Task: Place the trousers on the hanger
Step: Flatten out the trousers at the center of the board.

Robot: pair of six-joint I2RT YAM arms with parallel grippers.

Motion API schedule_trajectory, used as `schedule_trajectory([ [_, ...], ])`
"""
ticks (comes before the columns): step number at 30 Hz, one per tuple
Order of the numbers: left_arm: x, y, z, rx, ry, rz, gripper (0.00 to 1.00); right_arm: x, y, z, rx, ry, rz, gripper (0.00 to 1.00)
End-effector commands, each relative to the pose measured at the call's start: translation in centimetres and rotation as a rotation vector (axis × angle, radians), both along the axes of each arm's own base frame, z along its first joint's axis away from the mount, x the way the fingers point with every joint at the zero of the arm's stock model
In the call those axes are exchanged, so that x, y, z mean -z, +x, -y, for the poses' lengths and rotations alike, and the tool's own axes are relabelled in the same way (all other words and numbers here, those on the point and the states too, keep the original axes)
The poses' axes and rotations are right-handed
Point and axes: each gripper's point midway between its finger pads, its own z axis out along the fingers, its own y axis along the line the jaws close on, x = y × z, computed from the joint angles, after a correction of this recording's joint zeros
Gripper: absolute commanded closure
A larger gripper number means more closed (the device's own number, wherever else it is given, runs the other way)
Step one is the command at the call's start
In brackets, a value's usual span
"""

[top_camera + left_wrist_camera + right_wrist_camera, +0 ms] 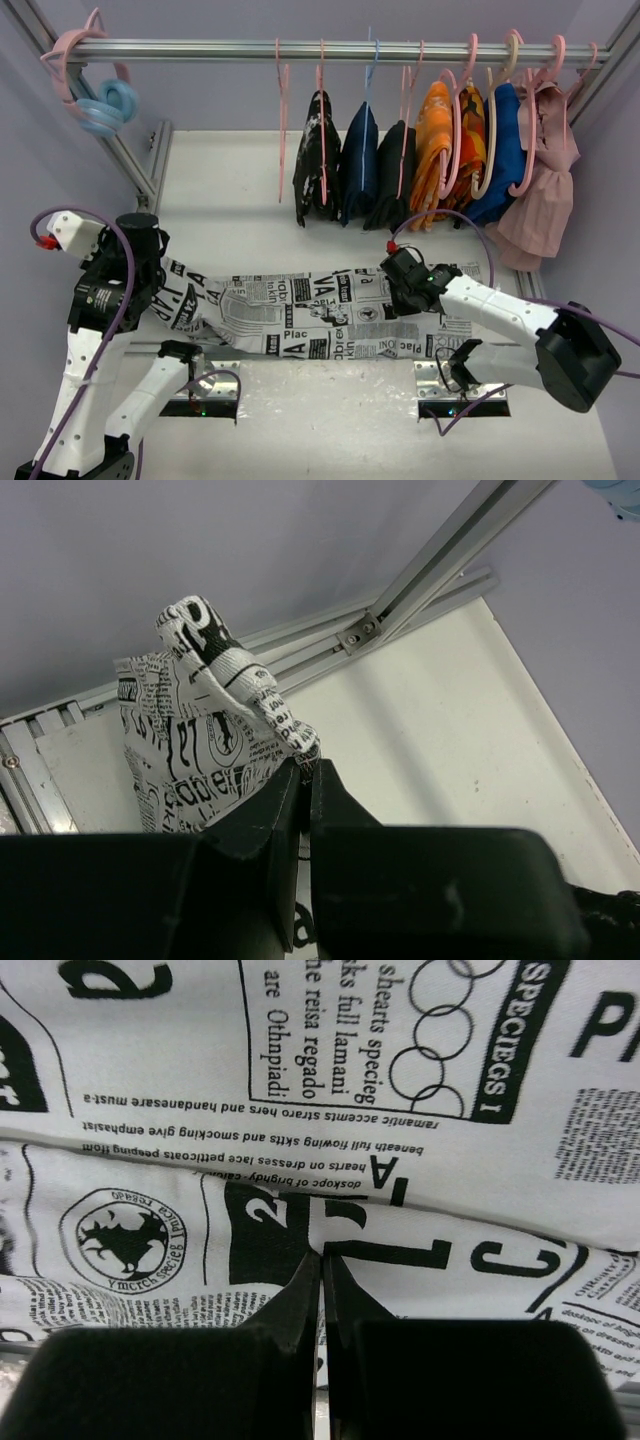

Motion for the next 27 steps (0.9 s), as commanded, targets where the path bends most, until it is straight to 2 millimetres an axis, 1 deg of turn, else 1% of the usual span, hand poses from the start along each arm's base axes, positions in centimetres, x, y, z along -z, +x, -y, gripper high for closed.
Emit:
schedule_trajectory([
  [1,-1.1,0.9,0.0,0.0,0.01,0.061,1.0,-3.2,2.1,0.4,0.068,0.003,0.136,1.0],
  [5,-1.2,1.2,0.2,0.016,0.01,0.06,1.0,-5.8,3.0,0.7,0.083,0.01,0.21,1.0],
  [7,-2.1,1.1,0.1,0.015,0.013,0.077,1.0,-7.8,3.7,0.9,0.089,0.014,0.261,1.0],
  [9,-2.7,1.0,0.1,0.014,0.014,0.086,1.0,-9.3,4.2,1.0,0.092,0.01,0.294,1.0],
  [12,-3.5,0.8,-0.1,-0.001,0.021,0.096,1.0,-12.9,5.6,1.4,0.096,-0.013,0.376,1.0],
  [15,-3.2,1.0,-0.2,-0.006,0.023,0.084,1.0,-14.2,6.8,1.9,0.09,-0.066,0.398,1.0],
  [17,-2.2,1.5,-0.1,-0.009,0.023,0.059,1.0,-13.9,7.5,2.5,0.102,-0.117,0.386,1.0],
  [19,-1.5,1.8,0.0,-0.015,0.021,0.045,1.0,-13.1,8.0,3.3,0.122,-0.159,0.361,1.0],
  [21,-0.4,2.3,0.0,-0.026,0.021,0.016,1.0,-12.4,8.3,3.9,0.148,-0.179,0.333,1.0],
  [24,1.0,2.7,0.0,-0.043,0.018,-0.029,0.99,-10.8,8.1,4.1,0.15,-0.205,0.283,1.0],
  [27,2.1,2.4,-0.3,-0.08,0.015,-0.068,0.98,-9.7,7.7,4.4,0.155,-0.217,0.264,1.0],
])
